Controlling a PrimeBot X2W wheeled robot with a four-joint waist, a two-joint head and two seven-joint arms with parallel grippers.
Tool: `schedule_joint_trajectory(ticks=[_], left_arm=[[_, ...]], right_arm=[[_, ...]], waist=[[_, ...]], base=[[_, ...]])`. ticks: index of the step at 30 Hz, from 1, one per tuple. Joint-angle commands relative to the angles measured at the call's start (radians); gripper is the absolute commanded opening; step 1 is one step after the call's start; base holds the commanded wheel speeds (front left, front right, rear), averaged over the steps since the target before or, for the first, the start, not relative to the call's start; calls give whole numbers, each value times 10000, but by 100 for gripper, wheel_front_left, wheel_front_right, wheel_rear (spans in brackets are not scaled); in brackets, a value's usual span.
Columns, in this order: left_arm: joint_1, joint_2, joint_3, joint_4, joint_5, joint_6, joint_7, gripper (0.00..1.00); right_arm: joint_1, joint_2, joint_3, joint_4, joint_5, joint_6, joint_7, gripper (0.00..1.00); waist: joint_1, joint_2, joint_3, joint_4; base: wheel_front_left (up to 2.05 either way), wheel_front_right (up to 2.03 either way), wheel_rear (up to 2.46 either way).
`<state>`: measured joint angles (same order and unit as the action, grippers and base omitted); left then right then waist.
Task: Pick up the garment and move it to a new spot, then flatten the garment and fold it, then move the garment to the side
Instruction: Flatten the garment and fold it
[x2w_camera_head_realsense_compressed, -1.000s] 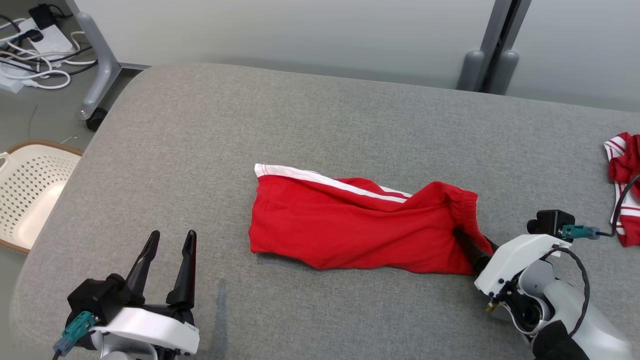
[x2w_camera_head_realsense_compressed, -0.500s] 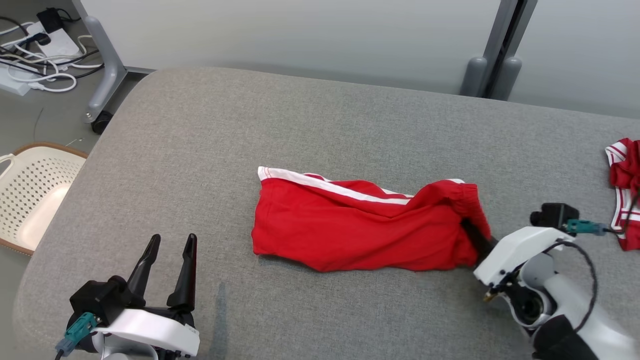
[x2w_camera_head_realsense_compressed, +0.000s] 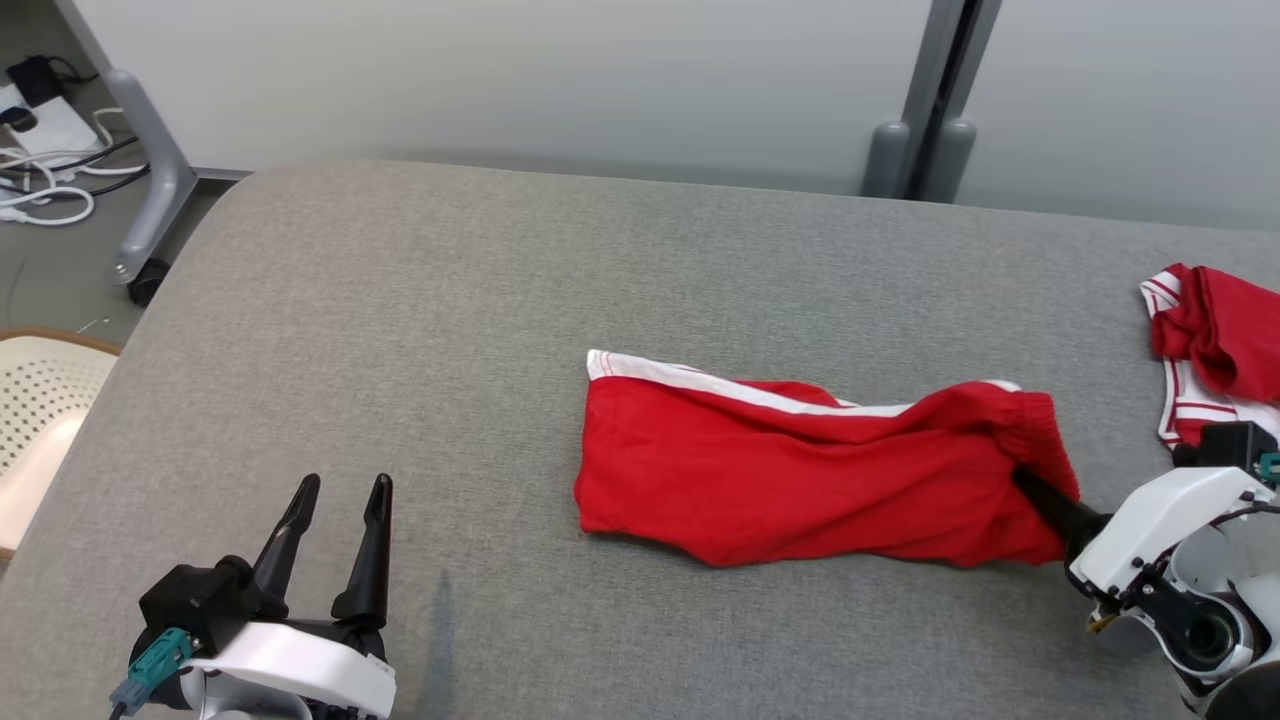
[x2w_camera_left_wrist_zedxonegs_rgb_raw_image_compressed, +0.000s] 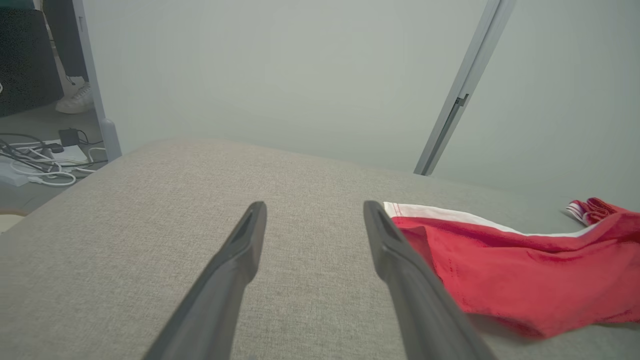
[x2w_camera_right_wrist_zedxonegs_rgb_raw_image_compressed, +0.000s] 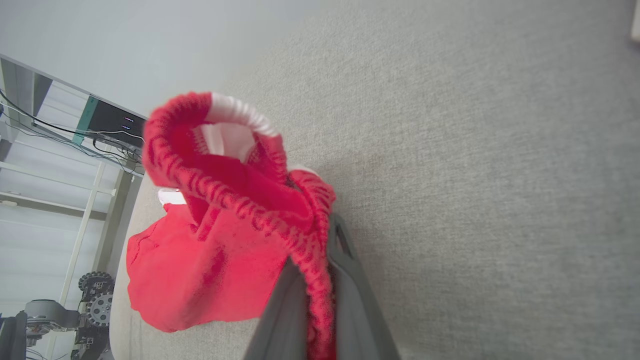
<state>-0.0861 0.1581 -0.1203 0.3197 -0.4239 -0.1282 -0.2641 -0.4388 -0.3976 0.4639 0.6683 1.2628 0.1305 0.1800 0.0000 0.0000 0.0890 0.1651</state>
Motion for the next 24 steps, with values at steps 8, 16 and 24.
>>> schedule_joint_trajectory(ticks=[8, 16, 24], left_arm=[[-169, 17, -91, 122, -67, -27, 0, 100], [-256, -1, -191, 281, -183, -32, 0, 100], [-299, -118, -244, 344, -254, -33, 0, 100]], right_arm=[[615, 211, -336, -1376, 1791, 10, 1399, 0], [802, 1159, -1422, -2177, 4184, 14, 2234, 0], [321, 1886, -1471, -2253, 4662, 16, 2327, 0]], waist=[[0, 0, -20, -273], [0, 0, -37, 83], [0, 0, 65, 437]], base=[[0, 0, 0], [0, 0, 0], [0, 0, 0]])
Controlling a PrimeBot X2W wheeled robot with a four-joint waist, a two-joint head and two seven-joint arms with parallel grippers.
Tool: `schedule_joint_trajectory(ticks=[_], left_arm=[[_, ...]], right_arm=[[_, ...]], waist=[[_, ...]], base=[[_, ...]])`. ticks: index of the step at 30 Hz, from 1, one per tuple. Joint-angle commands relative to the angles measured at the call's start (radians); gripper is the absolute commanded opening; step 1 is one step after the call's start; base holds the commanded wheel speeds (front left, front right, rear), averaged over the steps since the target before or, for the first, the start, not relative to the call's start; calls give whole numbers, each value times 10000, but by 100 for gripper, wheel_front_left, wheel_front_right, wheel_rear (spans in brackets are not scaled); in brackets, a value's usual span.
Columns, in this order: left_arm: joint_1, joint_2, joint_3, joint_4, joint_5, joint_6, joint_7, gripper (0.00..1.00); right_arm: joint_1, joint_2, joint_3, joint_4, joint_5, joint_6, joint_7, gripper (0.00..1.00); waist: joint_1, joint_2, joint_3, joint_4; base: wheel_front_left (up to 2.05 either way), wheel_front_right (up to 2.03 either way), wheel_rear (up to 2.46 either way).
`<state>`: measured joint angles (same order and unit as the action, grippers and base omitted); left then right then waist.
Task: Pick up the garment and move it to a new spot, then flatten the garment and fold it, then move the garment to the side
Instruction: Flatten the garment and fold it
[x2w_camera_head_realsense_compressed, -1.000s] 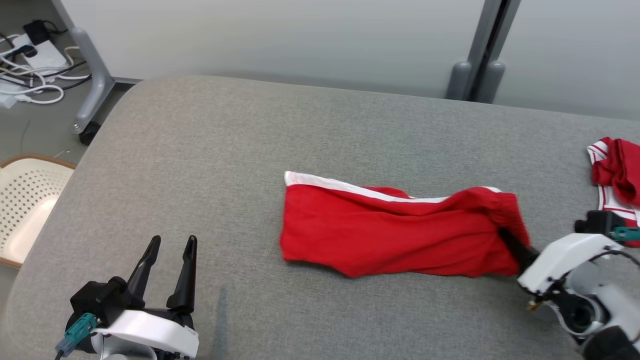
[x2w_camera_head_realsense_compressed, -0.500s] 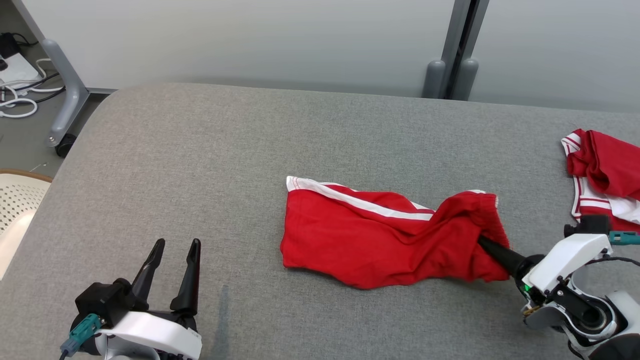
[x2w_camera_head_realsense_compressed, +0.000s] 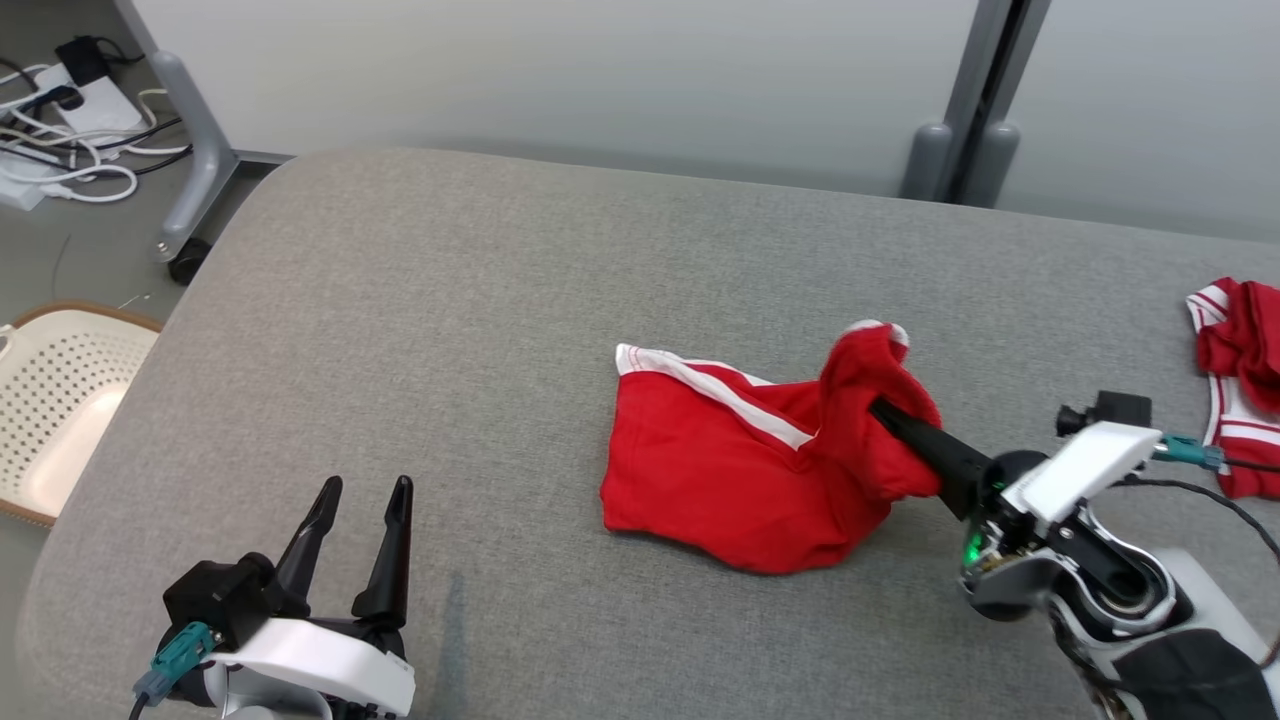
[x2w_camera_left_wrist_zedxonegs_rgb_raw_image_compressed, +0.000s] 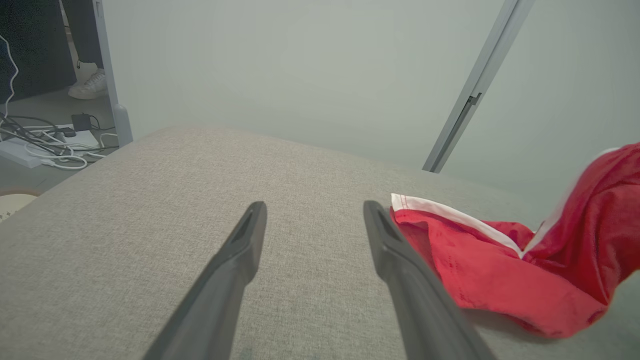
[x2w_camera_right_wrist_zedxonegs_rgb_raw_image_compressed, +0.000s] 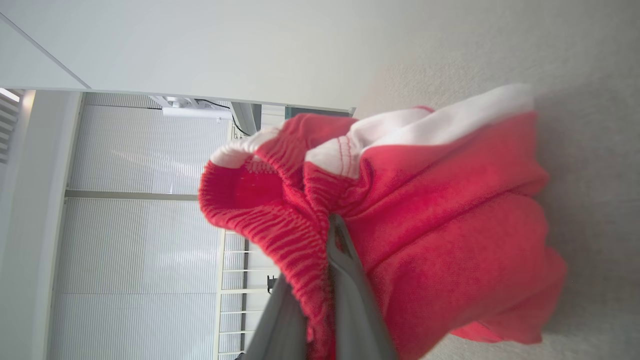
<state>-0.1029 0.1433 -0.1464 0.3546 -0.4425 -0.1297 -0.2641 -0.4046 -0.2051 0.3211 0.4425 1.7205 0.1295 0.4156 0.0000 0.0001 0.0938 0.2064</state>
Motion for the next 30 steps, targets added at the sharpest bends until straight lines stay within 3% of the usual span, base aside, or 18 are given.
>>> schedule_joint_trajectory(ticks=[1, 19, 30], left_arm=[[-124, 6, 9, 10, -80, -18, 0, 100], [-253, -141, -141, 127, -130, -19, 0, 100], [-407, -183, -310, 199, -177, -19, 0, 100]], right_arm=[[-134, 64, 9, 82, 63, 26, -45, 0], [-2310, 1453, 1099, 3192, -785, 27, -1272, 0], [-3082, 1517, 3172, 4191, 219, 27, -1672, 0]], waist=[[0, -1, 33, 78], [0, -1, 216, 1030], [0, -1, 448, 1313]], base=[[0, 0, 0], [0, 0, 0], [0, 0, 0]])
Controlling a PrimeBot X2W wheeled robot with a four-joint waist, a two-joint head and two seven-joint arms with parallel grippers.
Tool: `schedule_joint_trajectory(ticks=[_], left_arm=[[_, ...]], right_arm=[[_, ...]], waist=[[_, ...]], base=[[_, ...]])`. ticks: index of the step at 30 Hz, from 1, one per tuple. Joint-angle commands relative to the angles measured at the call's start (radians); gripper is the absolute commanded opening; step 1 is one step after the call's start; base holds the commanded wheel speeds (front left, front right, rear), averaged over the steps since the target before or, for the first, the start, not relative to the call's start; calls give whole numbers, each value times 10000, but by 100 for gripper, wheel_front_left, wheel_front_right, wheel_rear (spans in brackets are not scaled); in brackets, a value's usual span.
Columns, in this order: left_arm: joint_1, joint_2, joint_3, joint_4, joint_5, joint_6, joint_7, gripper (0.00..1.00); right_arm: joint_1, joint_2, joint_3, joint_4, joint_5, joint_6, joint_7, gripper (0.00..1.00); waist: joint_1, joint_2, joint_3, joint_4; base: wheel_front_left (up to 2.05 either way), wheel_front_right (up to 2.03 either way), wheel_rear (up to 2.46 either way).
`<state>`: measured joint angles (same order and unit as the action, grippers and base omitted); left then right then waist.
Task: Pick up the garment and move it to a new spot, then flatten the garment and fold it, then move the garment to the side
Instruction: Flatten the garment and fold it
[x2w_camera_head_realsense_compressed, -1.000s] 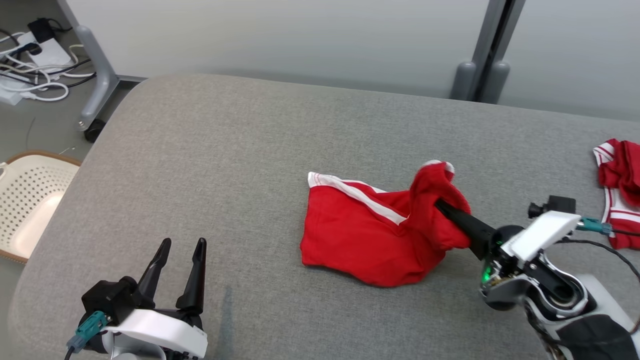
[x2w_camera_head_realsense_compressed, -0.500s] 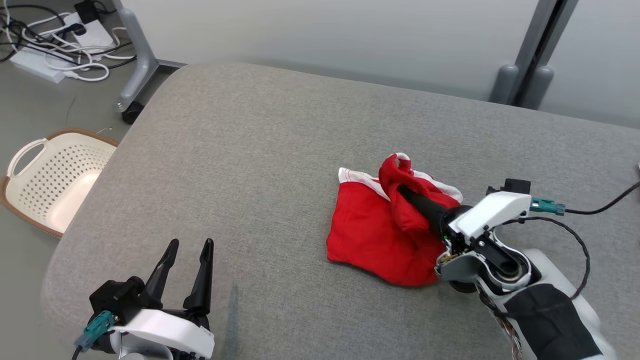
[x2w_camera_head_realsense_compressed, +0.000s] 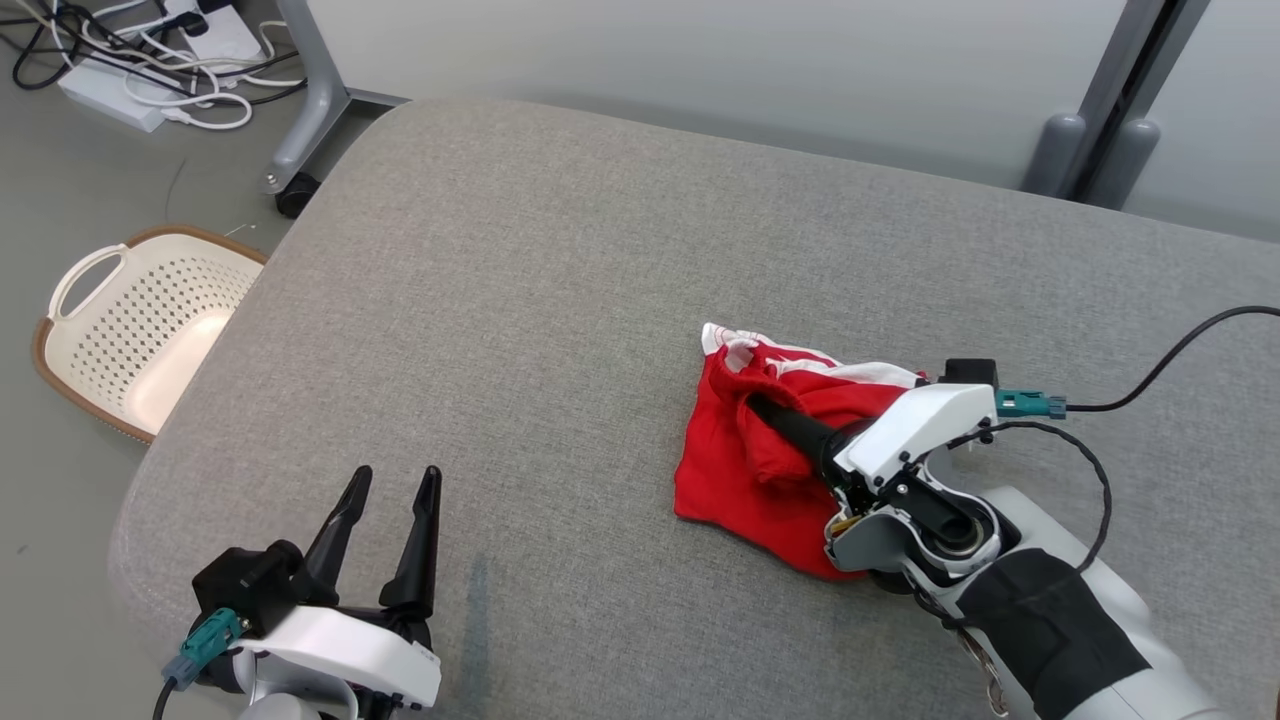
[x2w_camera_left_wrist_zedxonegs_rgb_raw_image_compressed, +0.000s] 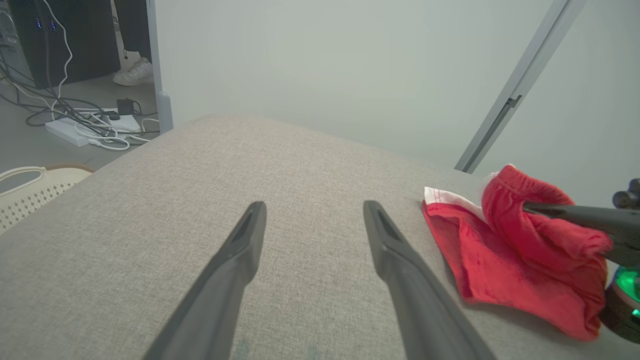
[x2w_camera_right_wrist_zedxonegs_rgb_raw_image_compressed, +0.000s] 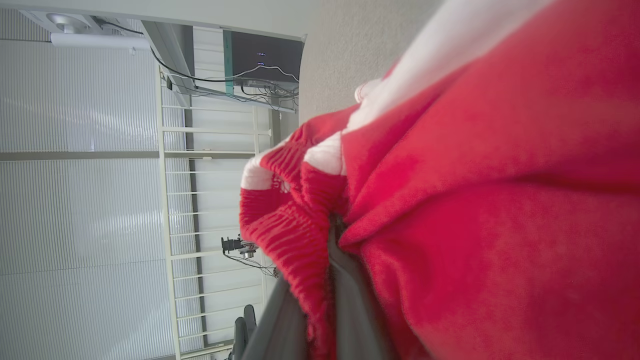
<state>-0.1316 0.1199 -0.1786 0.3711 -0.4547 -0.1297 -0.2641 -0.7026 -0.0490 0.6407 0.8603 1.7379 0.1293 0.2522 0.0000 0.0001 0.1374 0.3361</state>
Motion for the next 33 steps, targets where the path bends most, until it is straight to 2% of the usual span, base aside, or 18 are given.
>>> schedule_joint_trajectory(ticks=[1, 10, 12, 13, 18, 24, 30, 33], left_arm=[[-151, 45, -3, 37, -49, -19, 0, 100], [-211, 82, -28, 169, -98, -19, 0, 100], [-190, 105, -2, 190, -92, -19, 0, 100], [-173, 110, 6, 196, -86, -20, 0, 100], [-105, 164, 31, 207, -59, -20, 0, 100], [10, 237, 110, 162, 15, -20, 0, 100], [205, 296, 259, 87, 107, -20, 0, 100], [204, 300, 338, 17, 121, -20, 0, 100]], right_arm=[[-198, -45, 207, 119, 130, 29, -166, 0], [-736, -47, 1878, 484, 1297, 29, -951, 0], [-828, -44, 2135, 546, 1510, 29, -1139, 47], [-878, -47, 2260, 573, 1634, 29, -1204, 100], [-1002, -42, 2583, 340, 1973, 29, -1533, 100], [-1239, -139, 2342, -365, 1837, 29, -2011, 100], [-1039, -1437, 1881, -2281, 509, 28, -3109, 100], [-795, -2328, 1859, -3065, -313, 28, -3688, 100]], waist=[[0, -1, 26, 43], [0, -1, -18, 136], [0, -1, -51, 96], [0, -1, -69, 63], [0, -1, -165, -135], [0, -1, -318, -509], [0, -1, -460, -898], [0, -1, -538, -1075]], base=[[0, 0, 0], [0, 0, 0], [0, 0, 0], [0, 0, 0], [0, 0, 0], [0, 0, 0], [0, 0, 0], [0, 0, 0]])
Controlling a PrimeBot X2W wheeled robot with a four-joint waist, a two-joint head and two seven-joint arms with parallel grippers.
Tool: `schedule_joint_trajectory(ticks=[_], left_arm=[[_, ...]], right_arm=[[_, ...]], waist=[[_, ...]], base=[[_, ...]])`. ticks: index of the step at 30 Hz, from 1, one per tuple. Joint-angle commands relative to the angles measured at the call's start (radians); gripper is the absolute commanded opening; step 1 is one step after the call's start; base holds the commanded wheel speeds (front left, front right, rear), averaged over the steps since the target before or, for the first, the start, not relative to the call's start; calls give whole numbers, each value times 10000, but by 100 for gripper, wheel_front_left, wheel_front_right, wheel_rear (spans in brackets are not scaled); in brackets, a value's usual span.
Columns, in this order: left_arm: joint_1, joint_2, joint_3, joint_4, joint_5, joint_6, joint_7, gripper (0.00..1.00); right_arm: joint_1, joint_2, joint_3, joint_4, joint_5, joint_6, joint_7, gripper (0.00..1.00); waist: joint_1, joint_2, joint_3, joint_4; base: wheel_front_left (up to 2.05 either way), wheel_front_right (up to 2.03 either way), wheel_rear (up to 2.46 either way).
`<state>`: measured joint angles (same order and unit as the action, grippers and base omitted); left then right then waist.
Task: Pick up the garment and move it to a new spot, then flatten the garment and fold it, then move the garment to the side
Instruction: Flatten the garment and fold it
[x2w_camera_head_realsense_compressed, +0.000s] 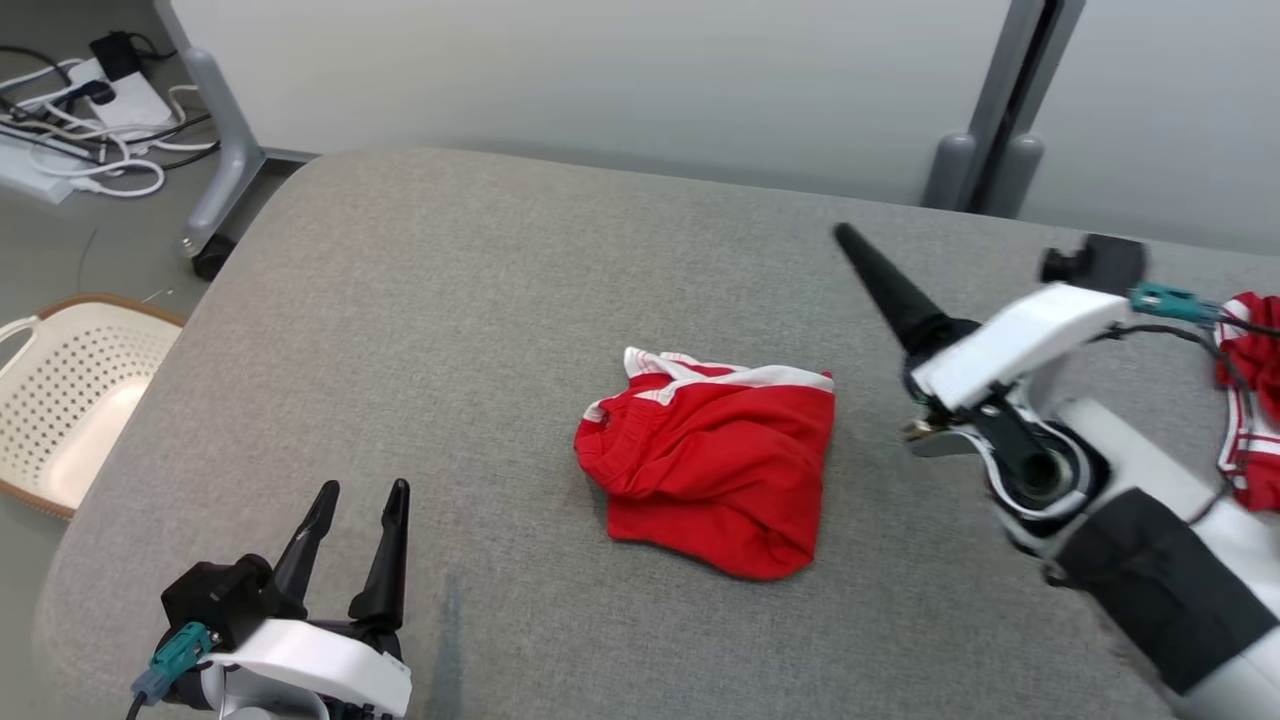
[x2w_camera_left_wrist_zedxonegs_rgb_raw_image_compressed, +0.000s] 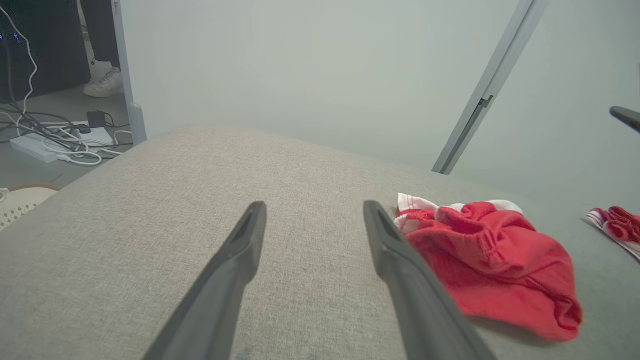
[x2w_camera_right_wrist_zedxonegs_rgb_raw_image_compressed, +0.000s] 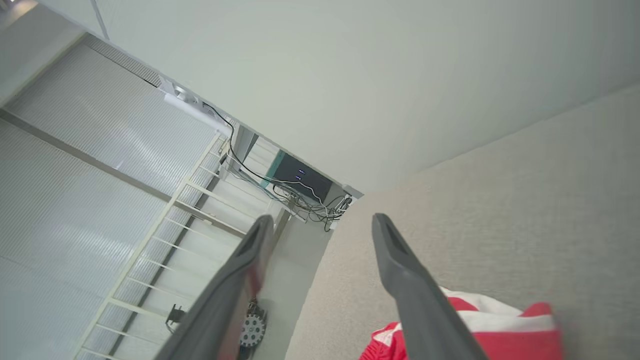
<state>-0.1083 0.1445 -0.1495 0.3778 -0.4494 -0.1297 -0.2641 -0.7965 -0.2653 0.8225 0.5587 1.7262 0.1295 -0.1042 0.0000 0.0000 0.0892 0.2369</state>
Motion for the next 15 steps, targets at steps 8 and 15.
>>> schedule_joint_trajectory(ticks=[8, 15], left_arm=[[166, -50, 191, -131, 123, -20, 0, 100], [164, -32, 252, -194, 159, -20, 0, 100]], right_arm=[[1025, -1678, 588, 269, -2581, 26, -1435, 100], [1539, -1571, 400, 455, -2779, 26, -1505, 100]], waist=[[0, 0, -260, -327], [0, 0, -333, -433]], base=[[0, 0, 0], [0, 0, 0]])
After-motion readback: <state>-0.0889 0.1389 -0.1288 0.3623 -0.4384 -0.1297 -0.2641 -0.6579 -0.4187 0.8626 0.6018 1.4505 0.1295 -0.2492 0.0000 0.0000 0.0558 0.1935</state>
